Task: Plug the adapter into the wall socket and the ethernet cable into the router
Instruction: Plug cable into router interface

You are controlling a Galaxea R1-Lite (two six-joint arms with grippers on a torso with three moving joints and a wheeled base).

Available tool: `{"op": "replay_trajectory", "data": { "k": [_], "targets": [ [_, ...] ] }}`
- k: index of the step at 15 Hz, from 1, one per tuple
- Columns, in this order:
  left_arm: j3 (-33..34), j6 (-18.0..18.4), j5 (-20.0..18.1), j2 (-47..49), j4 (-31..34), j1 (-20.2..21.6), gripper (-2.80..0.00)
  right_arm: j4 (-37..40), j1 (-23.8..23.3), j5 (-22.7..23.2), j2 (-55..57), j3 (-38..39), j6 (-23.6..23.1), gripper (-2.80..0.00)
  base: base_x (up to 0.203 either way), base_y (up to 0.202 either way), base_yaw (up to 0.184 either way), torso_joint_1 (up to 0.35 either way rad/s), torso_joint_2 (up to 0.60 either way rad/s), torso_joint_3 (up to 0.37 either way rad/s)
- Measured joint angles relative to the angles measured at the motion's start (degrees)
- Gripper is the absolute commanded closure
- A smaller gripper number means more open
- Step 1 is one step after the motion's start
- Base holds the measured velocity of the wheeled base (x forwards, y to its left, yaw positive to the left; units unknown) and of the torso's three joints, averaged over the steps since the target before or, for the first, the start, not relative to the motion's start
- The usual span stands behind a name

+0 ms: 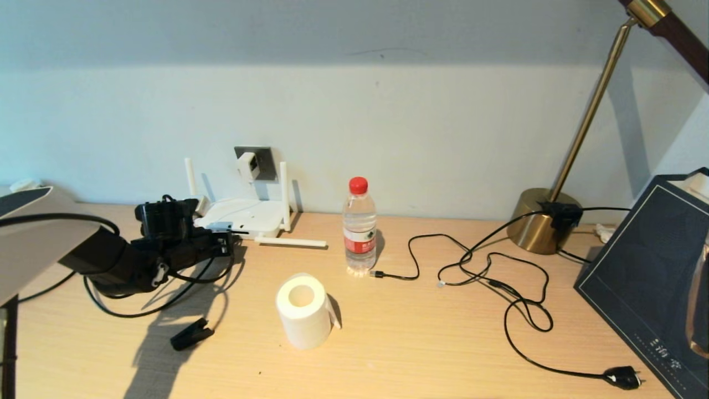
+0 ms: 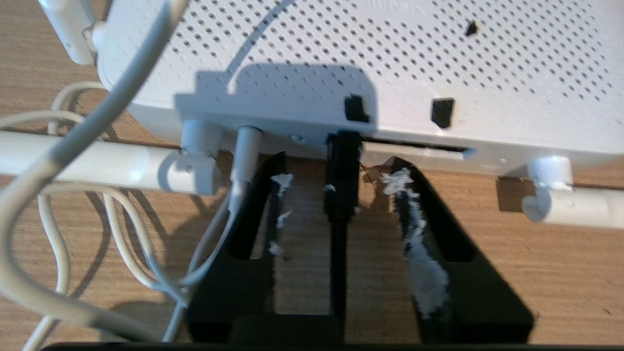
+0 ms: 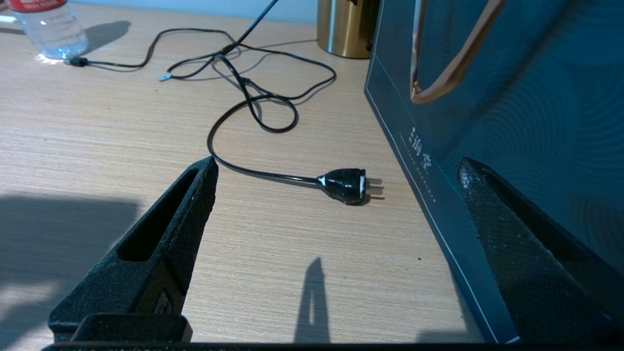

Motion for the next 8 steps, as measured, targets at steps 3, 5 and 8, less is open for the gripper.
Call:
{"op": "replay_trajectory", "data": {
  "k": [3,5,8],
  "targets": [
    [3.38,-0.05,-0.22,-2.26,0.17,-0.09,-2.8,-0.02,0.0,0.0,0.0,0.0,-0.01,-2.8,0.0,0.0,0.0,0.0,0.0,0.0],
    [6.6,-0.13,-0.62,-4.74,0.37,-0.28,-2.8,-0.02,0.02,-0.01,0.0,0.0,0.02,-2.8,0.0,0.0,0.0,0.0,0.0,0.0],
    [13.04,-0.13,-2.2,-10.07,0.49,-0.89,-2.8,-0.02,0.02,0.02,0.0,0.0,0.02,-2.8,0.0,0.0,0.0,0.0,0.0,0.0]
  ]
}}
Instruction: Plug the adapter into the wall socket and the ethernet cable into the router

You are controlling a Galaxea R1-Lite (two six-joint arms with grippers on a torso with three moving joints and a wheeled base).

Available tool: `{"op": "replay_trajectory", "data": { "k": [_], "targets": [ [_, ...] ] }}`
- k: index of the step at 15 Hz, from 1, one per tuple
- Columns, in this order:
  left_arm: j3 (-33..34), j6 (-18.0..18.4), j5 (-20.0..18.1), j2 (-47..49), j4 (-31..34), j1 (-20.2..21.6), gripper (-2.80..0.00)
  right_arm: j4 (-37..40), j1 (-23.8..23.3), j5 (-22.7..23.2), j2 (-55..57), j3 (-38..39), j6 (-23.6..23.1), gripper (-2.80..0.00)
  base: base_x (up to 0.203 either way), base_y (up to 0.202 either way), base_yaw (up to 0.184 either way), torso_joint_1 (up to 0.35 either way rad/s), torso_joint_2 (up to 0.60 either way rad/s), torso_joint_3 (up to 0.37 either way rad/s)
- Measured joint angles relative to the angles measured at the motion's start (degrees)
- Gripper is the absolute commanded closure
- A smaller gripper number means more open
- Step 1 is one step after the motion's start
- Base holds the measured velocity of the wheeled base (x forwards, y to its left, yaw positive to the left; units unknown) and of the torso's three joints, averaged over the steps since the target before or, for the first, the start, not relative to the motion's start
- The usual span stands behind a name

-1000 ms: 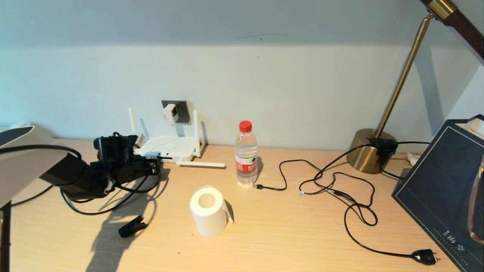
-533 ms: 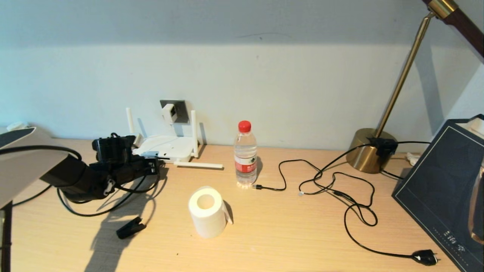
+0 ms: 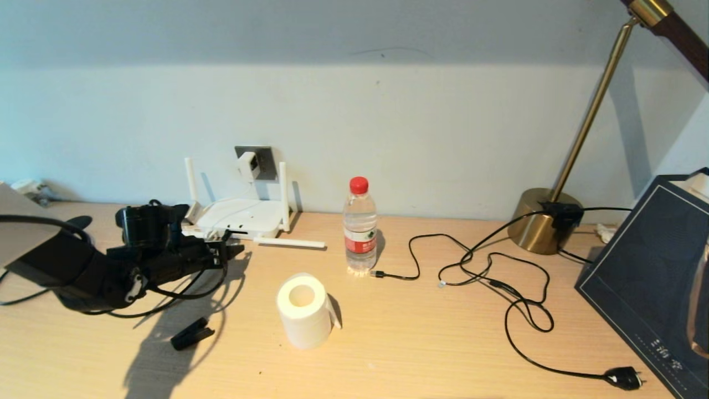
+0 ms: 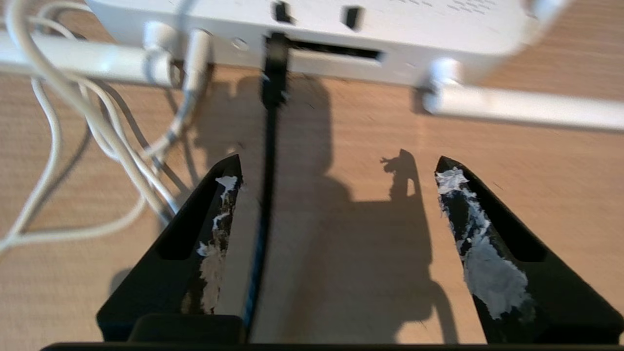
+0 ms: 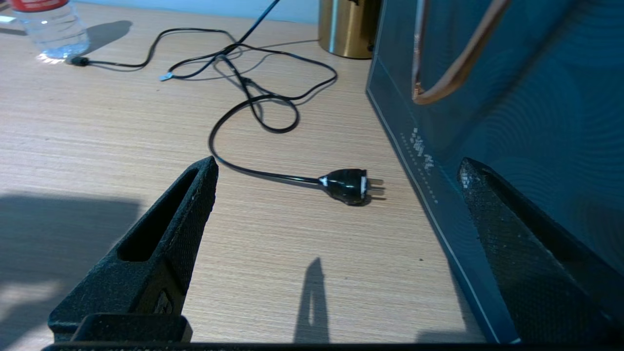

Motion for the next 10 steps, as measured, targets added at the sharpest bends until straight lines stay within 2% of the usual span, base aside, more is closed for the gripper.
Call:
{"op": "replay_trajectory", "data": {
  "k": [3,6,7,10],
  "targets": [
    [6.91,-0.02,-1.35,-6.27,-0.29,-0.65,-2.8,0.01,0.0,0.0,0.0,0.0,0.0,-2.8,0.0,0.0,0.0,0.0,0.0,0.0],
    [14.21,-0.07,-1.54,-11.85,-4.61,-1.5,-2.8,0.0,-0.02,-0.02,0.0,0.0,0.0,-2.8,0.0,0.0,0.0,0.0,0.0,0.0],
    [16.63,-0.11,-1.58,-13.95,-6.94,-2.06,0.0,0.0,-0.02,0.02,0.0,0.0,0.01,-2.8,0.0,0.0,0.0,0.0,0.0,0.0],
    [21.92,-0.25,-1.58,-21.54,-9.26,-3.82,0.0,0.0,-0.02,-0.02,0.0,0.0,0.0,-2.8,0.0,0.0,0.0,0.0,0.0,0.0]
  ]
}}
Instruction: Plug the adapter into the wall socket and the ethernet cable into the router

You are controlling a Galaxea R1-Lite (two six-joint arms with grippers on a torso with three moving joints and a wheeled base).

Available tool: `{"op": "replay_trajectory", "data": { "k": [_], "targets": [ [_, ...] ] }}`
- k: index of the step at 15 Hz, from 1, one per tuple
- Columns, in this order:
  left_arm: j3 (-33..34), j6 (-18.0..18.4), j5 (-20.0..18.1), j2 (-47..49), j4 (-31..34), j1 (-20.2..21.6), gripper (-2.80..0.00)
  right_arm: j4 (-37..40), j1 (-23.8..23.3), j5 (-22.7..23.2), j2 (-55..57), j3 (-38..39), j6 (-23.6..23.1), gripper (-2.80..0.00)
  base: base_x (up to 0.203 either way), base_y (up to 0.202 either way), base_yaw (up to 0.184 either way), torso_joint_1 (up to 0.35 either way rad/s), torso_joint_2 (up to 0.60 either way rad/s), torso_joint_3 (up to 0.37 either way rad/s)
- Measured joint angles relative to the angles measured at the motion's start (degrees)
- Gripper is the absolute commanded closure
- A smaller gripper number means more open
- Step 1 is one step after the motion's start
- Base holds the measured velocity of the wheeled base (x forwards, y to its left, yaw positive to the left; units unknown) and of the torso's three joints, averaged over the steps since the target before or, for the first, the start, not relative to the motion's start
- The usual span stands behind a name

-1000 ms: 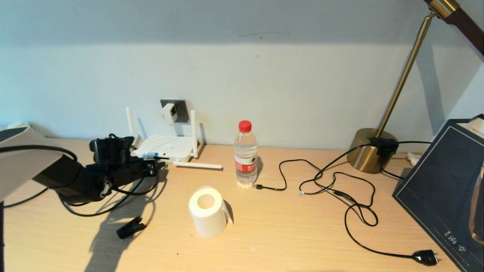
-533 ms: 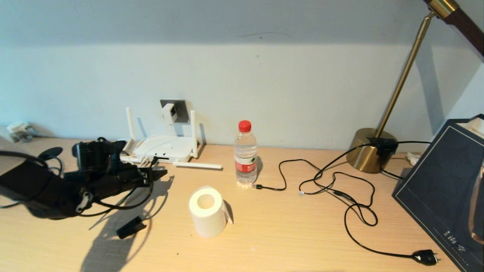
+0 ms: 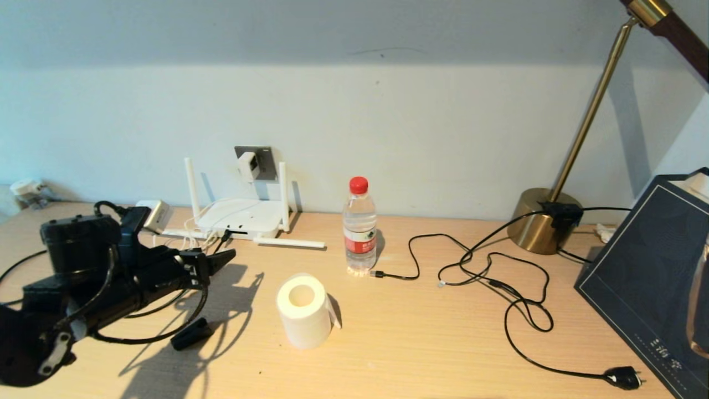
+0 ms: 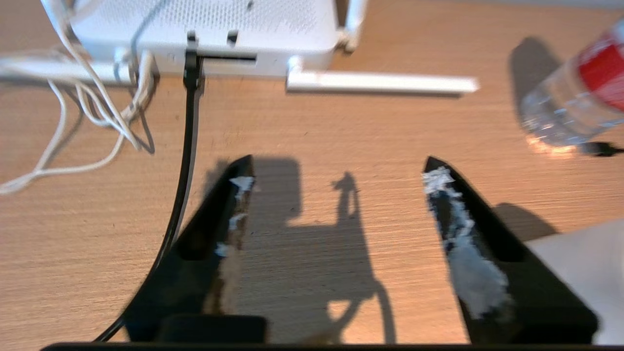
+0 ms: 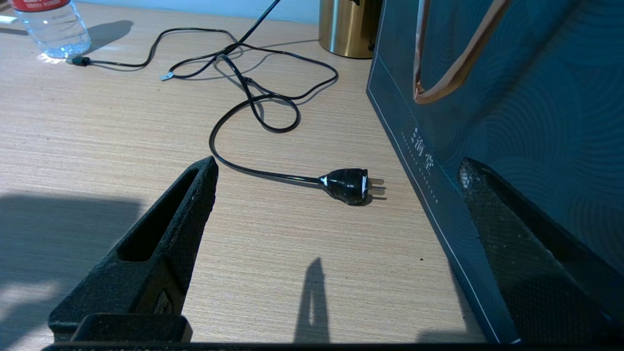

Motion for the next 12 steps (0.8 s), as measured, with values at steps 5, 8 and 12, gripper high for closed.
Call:
{"op": "replay_trajectory", "data": {
  "k": [5,8,12],
  "targets": [
    [3.0,0.69,0.97,-21.64,7.47,-2.21,0.0,0.0,0.0,0.0,0.0,0.0,0.0,-2.8,0.0,0.0,0.0,0.0,0.0,0.0],
    [9.75,1.88,2.52,-40.66,21.53,-2.86,0.0,0.02,0.0,0.0,0.0,0.0,0.0,-2.8,0.0,0.0,0.0,0.0,0.0,0.0],
    [21.64,0.14,6.39,-66.17,44.71,-3.69,0.0,0.0,0.0,0.0,0.0,0.0,0.19,-2.8,0.0,0.0,0.0,0.0,0.0,0.0]
  ]
}}
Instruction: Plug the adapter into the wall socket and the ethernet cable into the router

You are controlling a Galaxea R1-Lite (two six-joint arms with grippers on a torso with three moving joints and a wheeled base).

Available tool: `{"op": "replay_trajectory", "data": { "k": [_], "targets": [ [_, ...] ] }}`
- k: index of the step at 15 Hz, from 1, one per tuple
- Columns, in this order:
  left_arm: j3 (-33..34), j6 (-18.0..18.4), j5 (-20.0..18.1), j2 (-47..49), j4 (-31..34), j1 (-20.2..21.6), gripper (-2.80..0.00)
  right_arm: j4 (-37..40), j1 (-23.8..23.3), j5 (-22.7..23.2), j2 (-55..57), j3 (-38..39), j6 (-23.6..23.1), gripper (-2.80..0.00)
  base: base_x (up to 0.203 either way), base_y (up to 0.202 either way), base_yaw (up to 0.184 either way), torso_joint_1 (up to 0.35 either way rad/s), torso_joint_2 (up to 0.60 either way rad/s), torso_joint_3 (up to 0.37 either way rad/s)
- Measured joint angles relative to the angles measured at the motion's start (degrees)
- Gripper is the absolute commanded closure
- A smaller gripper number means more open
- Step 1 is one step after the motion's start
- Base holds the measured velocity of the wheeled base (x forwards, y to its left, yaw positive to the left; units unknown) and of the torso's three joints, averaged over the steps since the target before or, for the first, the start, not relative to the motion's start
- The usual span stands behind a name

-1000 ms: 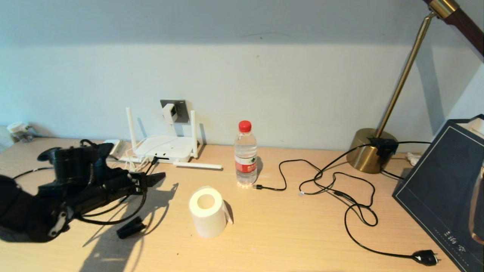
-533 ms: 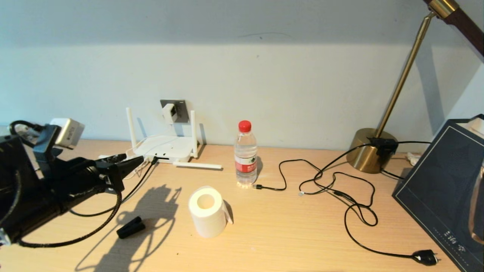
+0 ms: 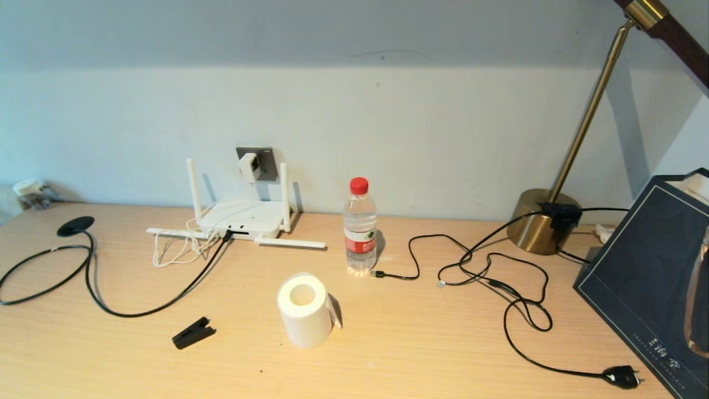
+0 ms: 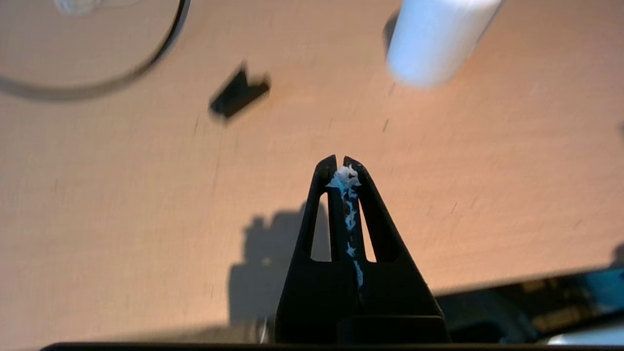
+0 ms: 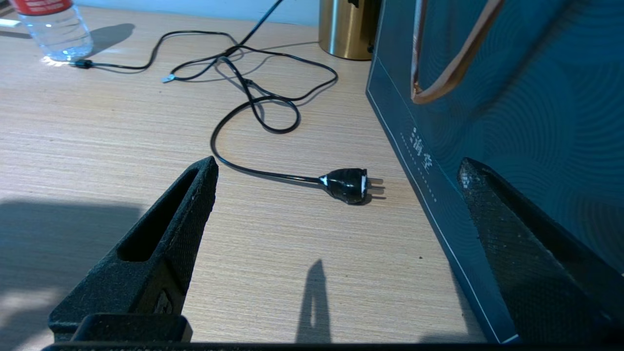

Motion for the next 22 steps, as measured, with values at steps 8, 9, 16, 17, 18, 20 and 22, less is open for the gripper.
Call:
{"op": "replay_trajectory", "data": {
  "k": [8,9,16,17,18,20,22],
  "targets": [
    [7.43,0.59,4.75,-14.66,7.02,1.36,0.0,0.05,0.0,-0.21,0.0,0.07,0.22,-2.8,0.0,0.0,0.0,0.0,0.0,0.0],
    [7.43,1.37,4.68,-15.27,7.16,3.68,0.0,0.06,0.0,-0.17,0.0,0.1,-0.08,-2.8,0.0,0.0,0.0,0.0,0.0,0.0],
    [7.53,5.13,2.92,-27.95,7.29,5.66,0.0,0.33,0.0,-0.06,0.0,0.1,-2.86,-2.8,0.0,0.0,0.0,0.0,0.0,0.0],
    [8.14,4.86,3.44,-28.95,5.58,5.43,0.0,0.35,0.0,-0.1,0.0,0.1,-2.86,-2.8,0.0,0.0,0.0,0.0,0.0,0.0],
    [8.38,3.41,3.84,-29.61,5.07,5.35,0.0,0.33,0.0,-0.14,0.0,0.1,-2.86,-2.8,0.0,0.0,0.0,0.0,0.0,0.0],
    [8.57,0.44,4.61,-30.31,4.85,5.27,0.0,0.35,0.0,-0.21,0.0,0.1,-2.78,-2.8,0.0,0.0,0.0,0.0,0.0,0.0],
    [8.66,0.09,4.66,-30.61,4.78,5.2,0.0,0.35,0.0,-0.18,0.0,0.1,-2.78,-2.8,0.0,0.0,0.0,0.0,0.0,0.0]
  ]
}}
